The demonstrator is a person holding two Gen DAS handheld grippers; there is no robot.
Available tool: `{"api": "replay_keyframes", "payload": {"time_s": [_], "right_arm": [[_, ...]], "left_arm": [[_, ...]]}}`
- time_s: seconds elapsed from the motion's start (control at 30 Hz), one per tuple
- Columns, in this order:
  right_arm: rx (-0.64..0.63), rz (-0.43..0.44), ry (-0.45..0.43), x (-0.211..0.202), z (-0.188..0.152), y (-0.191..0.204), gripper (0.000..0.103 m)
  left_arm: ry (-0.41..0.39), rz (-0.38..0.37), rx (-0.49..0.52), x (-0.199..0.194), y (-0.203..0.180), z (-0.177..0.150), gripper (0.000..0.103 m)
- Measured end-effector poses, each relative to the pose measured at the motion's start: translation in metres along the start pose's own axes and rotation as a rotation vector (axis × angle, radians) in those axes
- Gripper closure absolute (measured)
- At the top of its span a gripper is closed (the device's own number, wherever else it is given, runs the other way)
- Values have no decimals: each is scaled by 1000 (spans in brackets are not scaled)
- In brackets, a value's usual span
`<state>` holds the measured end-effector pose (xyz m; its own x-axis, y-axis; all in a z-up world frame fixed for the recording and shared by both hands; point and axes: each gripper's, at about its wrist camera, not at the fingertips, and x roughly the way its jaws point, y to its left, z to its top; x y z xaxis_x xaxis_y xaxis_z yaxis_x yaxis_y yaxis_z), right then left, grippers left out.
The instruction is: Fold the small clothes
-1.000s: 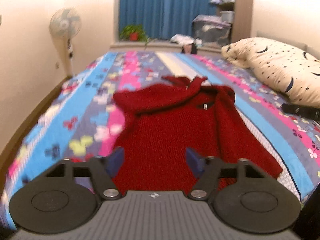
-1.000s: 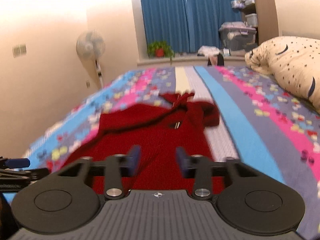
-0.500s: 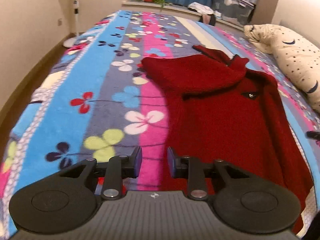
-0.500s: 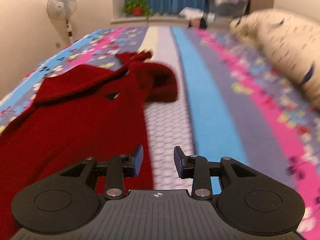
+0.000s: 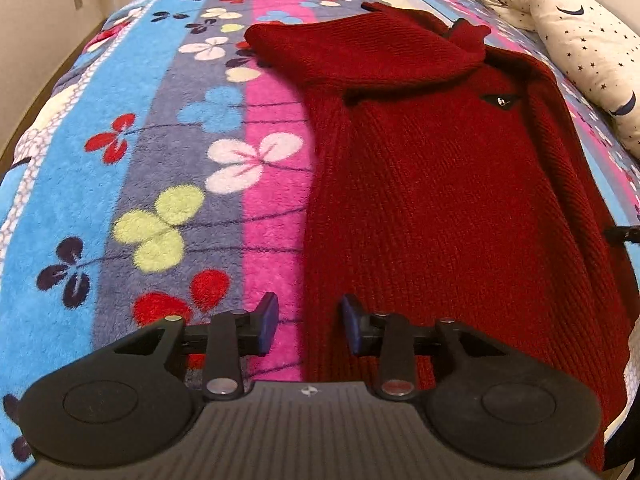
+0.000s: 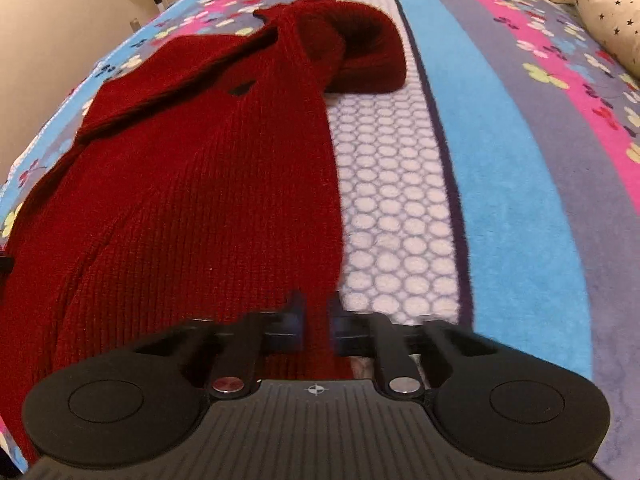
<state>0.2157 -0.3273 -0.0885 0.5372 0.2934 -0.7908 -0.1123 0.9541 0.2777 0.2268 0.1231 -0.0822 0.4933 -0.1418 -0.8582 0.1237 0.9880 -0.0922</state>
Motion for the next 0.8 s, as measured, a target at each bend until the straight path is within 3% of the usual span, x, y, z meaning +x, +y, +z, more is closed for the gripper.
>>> {"api": "replay_keyframes", "payload": {"time_s": [0.07,0.2,0.43,0.6,0.7,0.73,0.77,0.8], "right_arm": [[47,56,-42,-17,-4,-11,96],[70,64,-83,-44,-18,-31,97],[175,57,-48,-86,-51,-88,98],[98,-15,40,-80,-62,-88,98],[55,-4,24,-80,-53,-73,90],[34,7,21,-80,-51,-67,83],[15,15,26,-79,-51,-61,60],[-10,10,39,-74,-49,-55,50]], "left_arm": [[2,-22,1,-2,-2,-1,89],[-22,-11,18,-12,-5,-6,91],[-110,-50,-8,-53,-3,-16,92],[-40,1,32,-42,-7,-19,90],[6,-26,-4,-36,-3,-18,81],[13,-49,-13,-36,-2,-21,66],[25,-72,-16,-36,-2,-22,49],[37,-89,-6,-35,-3,-24,46]]}}
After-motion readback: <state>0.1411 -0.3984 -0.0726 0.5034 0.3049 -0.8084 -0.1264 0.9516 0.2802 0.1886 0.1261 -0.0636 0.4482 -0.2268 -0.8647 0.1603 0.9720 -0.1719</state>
